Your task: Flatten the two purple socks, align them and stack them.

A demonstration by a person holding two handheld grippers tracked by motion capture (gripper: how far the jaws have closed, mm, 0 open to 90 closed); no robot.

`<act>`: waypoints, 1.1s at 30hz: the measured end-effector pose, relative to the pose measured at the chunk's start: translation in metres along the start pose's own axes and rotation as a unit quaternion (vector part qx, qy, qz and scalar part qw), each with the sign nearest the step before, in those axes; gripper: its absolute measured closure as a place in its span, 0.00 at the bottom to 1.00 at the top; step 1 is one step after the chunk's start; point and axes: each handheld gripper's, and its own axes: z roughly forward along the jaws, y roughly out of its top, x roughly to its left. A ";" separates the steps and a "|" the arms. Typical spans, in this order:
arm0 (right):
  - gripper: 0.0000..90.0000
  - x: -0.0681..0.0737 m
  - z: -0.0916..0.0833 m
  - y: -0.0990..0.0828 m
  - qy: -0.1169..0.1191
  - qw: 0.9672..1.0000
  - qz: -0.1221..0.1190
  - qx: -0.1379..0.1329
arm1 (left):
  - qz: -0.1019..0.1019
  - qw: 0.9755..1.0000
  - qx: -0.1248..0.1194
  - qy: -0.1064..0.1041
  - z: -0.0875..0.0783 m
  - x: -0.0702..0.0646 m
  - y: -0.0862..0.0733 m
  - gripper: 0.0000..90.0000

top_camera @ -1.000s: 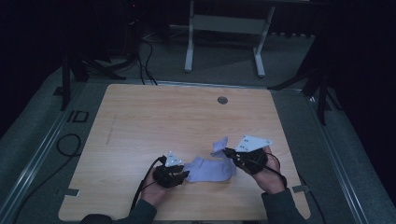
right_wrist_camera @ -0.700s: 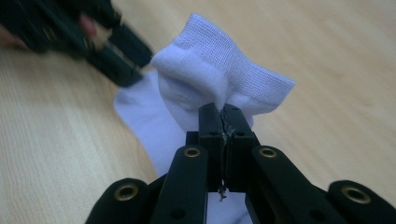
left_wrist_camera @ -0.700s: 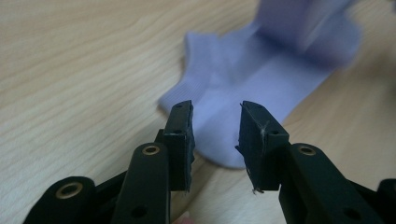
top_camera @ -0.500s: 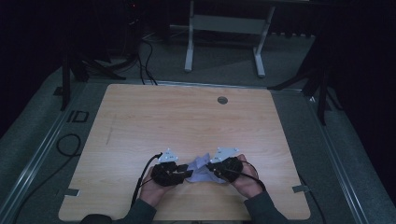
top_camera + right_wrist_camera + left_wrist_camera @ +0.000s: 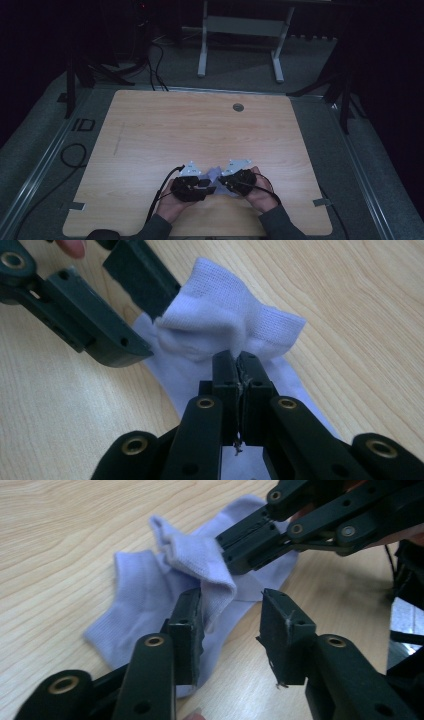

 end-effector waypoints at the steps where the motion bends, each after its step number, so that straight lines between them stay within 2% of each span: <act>1: 0.98 0.000 0.000 0.000 0.000 1.000 0.000 -0.001 | 0.000 1.000 0.000 0.004 0.000 0.001 0.000 0.67; 3: 0.98 0.000 0.000 0.000 0.001 1.000 -0.003 -0.001 | -0.001 1.000 0.000 0.017 0.000 0.002 -0.001 0.68; 4: 0.98 0.000 0.000 0.000 0.001 1.000 -0.003 -0.001 | -0.001 1.000 0.000 0.017 0.000 0.002 -0.001 0.70; 5: 0.98 0.002 0.000 0.001 0.005 1.000 -0.005 -0.002 | 0.000 1.000 0.000 0.027 0.001 0.002 0.000 0.73; 6: 0.98 0.002 0.000 0.001 0.005 1.000 -0.005 -0.002 | 0.000 1.000 0.000 0.027 0.001 0.002 0.000 0.76; 8: 0.98 0.004 0.000 0.002 0.008 1.000 -0.010 -0.002 | 0.011 0.999 -0.008 0.042 0.002 -0.001 0.000 0.87; 9: 0.98 0.004 0.001 0.002 0.009 1.000 -0.011 -0.001 | 0.012 0.999 -0.010 0.042 0.002 -0.002 0.000 0.93; 11: 0.97 0.005 0.001 0.003 0.009 1.000 -0.013 0.000 | 0.011 0.999 -0.008 0.042 0.002 -0.001 0.001 0.98; 14: 0.94 0.003 -0.002 0.003 0.011 1.000 -0.011 -0.004 | 0.006 0.999 -0.006 0.044 0.001 0.000 0.000 0.98; 15: 0.84 0.001 -0.010 0.004 0.012 1.000 -0.001 -0.021 | 0.004 0.999 -0.004 0.048 0.001 0.000 0.000 0.98; 16: 0.81 -0.002 -0.017 0.005 0.012 0.999 0.009 -0.035 | 0.004 0.999 -0.004 0.048 0.001 0.000 0.000 0.98; 17: 0.81 -0.006 -0.024 0.005 0.009 0.999 0.022 -0.048 | 0.004 0.999 -0.002 0.048 0.001 0.001 0.000 0.98; 19: 0.81 -0.017 -0.036 0.002 -0.012 0.998 0.038 -0.055 | 0.004 0.999 -0.002 0.049 0.001 0.001 -0.001 0.98; 21: 0.81 -0.028 -0.043 -0.004 -0.033 0.996 0.065 -0.044 | 0.000 0.999 -0.003 0.048 0.001 0.001 -0.001 0.98; 22: 0.81 -0.028 -0.043 -0.004 -0.033 0.996 0.065 -0.044 | 0.000 0.999 -0.003 0.048 0.001 0.001 -0.001 0.98; 23: 0.81 -0.039 -0.044 -0.015 -0.058 0.994 0.094 -0.020 | 0.000 0.999 -0.002 0.049 0.001 0.002 -0.001 0.98; 25: 0.80 -0.045 -0.041 -0.024 -0.071 0.991 0.116 -0.004 | 0.001 0.999 0.001 0.051 0.000 0.003 -0.001 0.98; 27: 0.78 -0.049 -0.036 -0.033 -0.063 0.987 0.145 0.009 | 0.000 0.999 0.001 0.051 0.000 0.003 -0.002 0.98; 29: 0.75 -0.050 -0.030 -0.039 -0.067 0.984 0.161 0.021 | -0.001 0.999 0.000 0.051 0.000 0.003 -0.002 0.98; 30: 0.75 -0.050 -0.030 -0.039 -0.067 0.984 0.161 0.021 | -0.001 0.999 0.000 0.051 0.000 0.003 -0.002 0.98; 31: 0.73 -0.053 -0.024 -0.044 -0.065 0.980 0.186 0.031 | -0.002 0.999 0.000 0.051 0.000 0.003 -0.002 0.98; 32: 0.74 -0.054 -0.022 -0.045 -0.064 0.979 0.192 0.033 | -0.003 0.999 0.000 0.051 0.000 0.003 -0.002 0.98; 33: 0.81 -0.055 -0.021 -0.046 -0.059 0.978 0.196 0.035 | -0.005 0.999 -0.001 0.051 0.000 0.003 -0.002 0.98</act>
